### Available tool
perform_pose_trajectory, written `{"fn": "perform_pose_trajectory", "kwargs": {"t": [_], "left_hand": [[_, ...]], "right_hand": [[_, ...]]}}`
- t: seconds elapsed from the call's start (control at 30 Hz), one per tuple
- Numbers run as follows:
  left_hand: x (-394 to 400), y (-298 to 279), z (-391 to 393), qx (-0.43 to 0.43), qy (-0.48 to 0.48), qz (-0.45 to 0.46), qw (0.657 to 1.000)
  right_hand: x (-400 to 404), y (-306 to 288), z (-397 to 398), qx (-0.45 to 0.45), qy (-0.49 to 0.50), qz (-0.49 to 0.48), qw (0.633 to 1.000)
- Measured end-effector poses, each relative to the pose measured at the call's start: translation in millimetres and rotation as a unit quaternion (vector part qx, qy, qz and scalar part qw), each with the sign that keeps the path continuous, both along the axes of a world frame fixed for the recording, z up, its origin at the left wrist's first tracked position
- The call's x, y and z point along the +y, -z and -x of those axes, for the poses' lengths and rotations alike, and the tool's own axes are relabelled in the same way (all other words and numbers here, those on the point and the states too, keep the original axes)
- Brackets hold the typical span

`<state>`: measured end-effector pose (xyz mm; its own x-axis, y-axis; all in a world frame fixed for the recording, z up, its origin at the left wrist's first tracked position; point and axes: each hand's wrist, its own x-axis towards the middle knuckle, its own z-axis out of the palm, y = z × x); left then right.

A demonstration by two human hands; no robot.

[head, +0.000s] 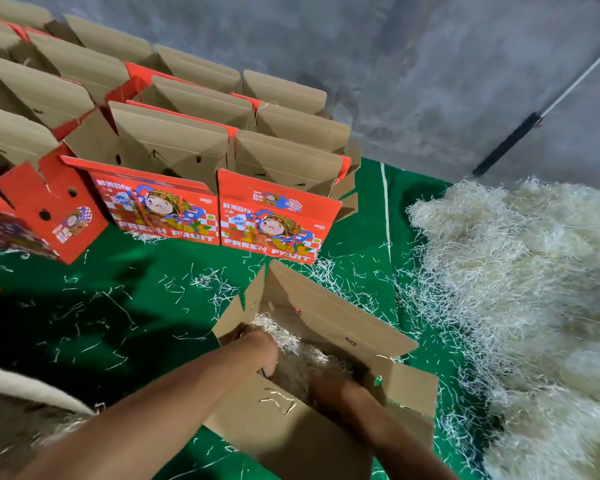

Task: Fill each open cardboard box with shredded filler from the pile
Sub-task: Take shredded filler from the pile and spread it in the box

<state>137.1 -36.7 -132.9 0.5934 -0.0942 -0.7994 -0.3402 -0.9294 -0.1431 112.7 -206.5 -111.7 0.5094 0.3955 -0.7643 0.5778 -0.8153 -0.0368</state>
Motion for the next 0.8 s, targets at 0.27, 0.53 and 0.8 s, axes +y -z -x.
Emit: {"fn": "perform_pose_trajectory", "kwargs": {"t": [0.27, 0.53, 0.8], "left_hand": [[0.0, 7.4, 4.8, -0.016, -0.05, -0.018, 0.998], [8.0, -2.0, 8.1, -0.05, -0.128, 0.04, 0.99], [5.9, -4.8, 24.4, -0.12, -0.128, 0.073, 0.982]], "right_hand": [[-6.1, -11.6, -11.2, 0.039, 0.115, -0.001, 0.993], [16.4, 8.4, -19.5, 0.031, 0.101, -0.017, 0.994], [2.5, -8.4, -26.3, -0.086, 0.115, 0.008, 0.99]]}}
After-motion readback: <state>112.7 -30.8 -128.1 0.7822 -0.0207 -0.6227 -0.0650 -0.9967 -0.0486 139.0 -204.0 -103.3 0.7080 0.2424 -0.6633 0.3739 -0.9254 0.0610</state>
